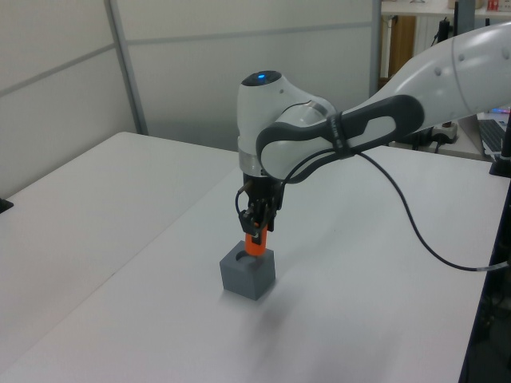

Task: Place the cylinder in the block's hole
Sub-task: 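Carry the cylinder over the grey cube's hole, then lower the cylinder into the hole and open the gripper, then raise the open gripper up away from the cube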

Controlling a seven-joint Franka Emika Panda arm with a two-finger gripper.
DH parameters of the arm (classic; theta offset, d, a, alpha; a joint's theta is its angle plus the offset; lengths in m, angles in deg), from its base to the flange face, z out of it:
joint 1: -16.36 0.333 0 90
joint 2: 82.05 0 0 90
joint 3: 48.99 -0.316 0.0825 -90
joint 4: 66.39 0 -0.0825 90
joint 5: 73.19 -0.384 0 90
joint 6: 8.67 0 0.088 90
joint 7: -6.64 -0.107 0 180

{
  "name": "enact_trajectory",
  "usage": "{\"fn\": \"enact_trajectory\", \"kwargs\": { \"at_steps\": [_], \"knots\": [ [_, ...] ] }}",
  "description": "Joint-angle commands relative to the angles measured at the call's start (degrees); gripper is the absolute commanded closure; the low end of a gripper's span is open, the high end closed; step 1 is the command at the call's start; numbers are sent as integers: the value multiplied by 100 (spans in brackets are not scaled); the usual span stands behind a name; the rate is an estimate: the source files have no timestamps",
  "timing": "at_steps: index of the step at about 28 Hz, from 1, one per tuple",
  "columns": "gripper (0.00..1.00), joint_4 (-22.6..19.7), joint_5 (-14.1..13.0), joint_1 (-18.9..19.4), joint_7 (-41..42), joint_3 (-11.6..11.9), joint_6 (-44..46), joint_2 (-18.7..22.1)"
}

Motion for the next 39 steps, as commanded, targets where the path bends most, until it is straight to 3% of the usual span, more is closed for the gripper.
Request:
{"fn": "enact_trajectory", "kwargs": {
  "at_steps": [1,11,18,21,23,24,25,33,39],
  "knots": [
    [87,492,-119,22,-27,12,163,-414],
    [86,615,-119,22,-27,12,111,-625],
    [70,615,-119,22,-18,12,102,-695],
    [55,615,-119,13,-27,12,102,-695],
    [37,615,-119,13,-27,12,111,-695],
    [14,615,-119,13,-27,12,119,-695],
    [0,615,-119,21,-45,12,119,-695],
    [0,615,-119,30,-238,12,163,-608],
    [0,615,-102,30,-273,21,312,-230]
  ]
}}
